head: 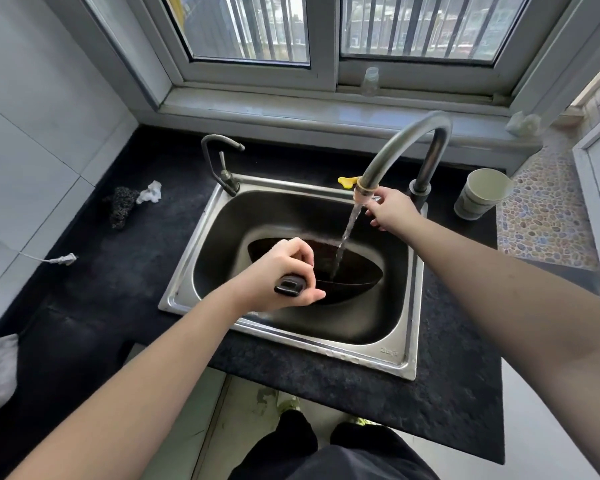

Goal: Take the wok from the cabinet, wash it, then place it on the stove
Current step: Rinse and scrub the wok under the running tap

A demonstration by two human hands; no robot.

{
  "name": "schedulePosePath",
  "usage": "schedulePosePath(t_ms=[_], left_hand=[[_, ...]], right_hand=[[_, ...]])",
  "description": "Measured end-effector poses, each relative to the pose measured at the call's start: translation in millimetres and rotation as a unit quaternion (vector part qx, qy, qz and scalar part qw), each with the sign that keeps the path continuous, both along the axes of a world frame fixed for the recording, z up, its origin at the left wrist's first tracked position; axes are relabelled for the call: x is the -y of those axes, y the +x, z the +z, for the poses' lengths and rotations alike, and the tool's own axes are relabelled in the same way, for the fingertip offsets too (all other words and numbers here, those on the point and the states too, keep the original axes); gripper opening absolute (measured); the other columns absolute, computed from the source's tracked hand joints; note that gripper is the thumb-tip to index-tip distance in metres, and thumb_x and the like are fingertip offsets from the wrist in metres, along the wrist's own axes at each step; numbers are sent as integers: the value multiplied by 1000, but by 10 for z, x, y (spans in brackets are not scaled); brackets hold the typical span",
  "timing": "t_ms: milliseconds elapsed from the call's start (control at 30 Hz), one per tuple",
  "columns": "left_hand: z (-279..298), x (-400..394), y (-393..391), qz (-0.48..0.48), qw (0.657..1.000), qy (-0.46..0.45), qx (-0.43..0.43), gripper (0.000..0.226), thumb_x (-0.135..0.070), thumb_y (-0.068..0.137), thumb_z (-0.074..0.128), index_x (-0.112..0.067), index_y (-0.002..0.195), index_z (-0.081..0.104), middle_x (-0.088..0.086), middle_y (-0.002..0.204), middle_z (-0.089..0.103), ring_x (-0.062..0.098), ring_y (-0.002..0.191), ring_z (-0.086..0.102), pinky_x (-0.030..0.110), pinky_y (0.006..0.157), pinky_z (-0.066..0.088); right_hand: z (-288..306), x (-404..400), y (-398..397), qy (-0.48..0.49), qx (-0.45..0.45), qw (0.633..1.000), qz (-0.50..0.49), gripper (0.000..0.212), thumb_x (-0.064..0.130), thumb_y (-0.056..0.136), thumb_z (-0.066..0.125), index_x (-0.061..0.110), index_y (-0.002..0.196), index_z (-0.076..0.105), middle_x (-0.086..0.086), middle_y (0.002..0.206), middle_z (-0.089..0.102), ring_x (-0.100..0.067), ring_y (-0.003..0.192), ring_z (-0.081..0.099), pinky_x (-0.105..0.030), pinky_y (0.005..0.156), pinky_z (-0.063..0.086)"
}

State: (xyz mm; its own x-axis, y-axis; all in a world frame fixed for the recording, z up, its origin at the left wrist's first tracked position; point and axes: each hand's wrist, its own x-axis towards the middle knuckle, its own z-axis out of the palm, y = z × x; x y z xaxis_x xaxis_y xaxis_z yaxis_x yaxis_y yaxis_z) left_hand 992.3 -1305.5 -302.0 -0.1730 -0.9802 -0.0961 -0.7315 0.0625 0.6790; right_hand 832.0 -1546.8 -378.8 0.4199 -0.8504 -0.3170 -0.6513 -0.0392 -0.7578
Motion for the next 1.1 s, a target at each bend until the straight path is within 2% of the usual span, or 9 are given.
schedulePosePath(t_ms=[167,300,433,533,667,767,867,1033,1100], left_hand=[[84,-263,37,97,974,82,187,56,-80,72,52,-39,108,63,-17,74,57,2,70,60,15,61,47],[35,-450,-120,228,953,165,-115,40,-47,80,75,-35,117,64,-3,77,74,12,66,72,28,68,60],[-28,-627,-199,269,917,181,-234,36,-11,89,71,-27,121,64,8,97,76,20,90,73,33,86,58],[-117,-767,-229,313,831,231,-397,47,12,90,60,-18,126,64,23,115,67,27,107,68,42,93,55],[-304,-976,-230,354,696,273,-562,50,13,96,40,-17,128,64,26,124,64,31,116,63,42,82,58],[-453,-1083,-251,368,651,279,-603,59,17,90,34,-15,131,62,27,127,62,32,119,61,33,71,60],[-518,-1069,-291,393,593,276,-646,48,-9,89,36,-6,128,63,32,127,59,36,114,63,34,65,59],[-682,-930,-393,493,584,340,-548,52,-48,102,35,-1,117,51,21,92,72,24,64,71,26,43,51],[-732,-907,-400,524,535,369,-551,53,-50,99,42,2,101,55,12,69,67,17,46,62,20,35,45]], right_hand=[[-13,-6,20,-21,-10,1000,6,31,34,97,50,25,126,59,3,81,67,-11,62,63,-21,53,46],[-39,12,28,-22,-13,1000,-1,32,36,97,51,27,126,59,4,80,67,-11,63,63,-21,52,46],[-81,27,41,-34,-17,999,3,34,40,96,50,24,123,62,0,88,69,-19,75,66,-40,75,59],[-91,33,44,-36,-15,999,2,35,40,95,49,23,123,62,-3,96,70,-25,86,68,-44,84,57],[-95,36,40,-33,-16,999,6,36,41,95,49,24,124,61,-3,99,70,-26,90,68,-44,85,57],[-83,34,37,-34,-15,999,8,34,40,95,48,24,122,61,-2,96,70,-25,90,68,-44,86,56],[-81,28,39,-33,-19,999,10,34,39,96,48,24,123,61,-4,102,71,-27,92,68,-44,87,56],[-68,22,39,-41,-23,999,13,34,37,96,47,23,123,62,-6,103,72,-28,94,68,-44,88,55],[-75,16,42,-46,-21,999,13,33,36,96,47,22,121,63,-7,103,72,-27,91,67,-43,87,55]])
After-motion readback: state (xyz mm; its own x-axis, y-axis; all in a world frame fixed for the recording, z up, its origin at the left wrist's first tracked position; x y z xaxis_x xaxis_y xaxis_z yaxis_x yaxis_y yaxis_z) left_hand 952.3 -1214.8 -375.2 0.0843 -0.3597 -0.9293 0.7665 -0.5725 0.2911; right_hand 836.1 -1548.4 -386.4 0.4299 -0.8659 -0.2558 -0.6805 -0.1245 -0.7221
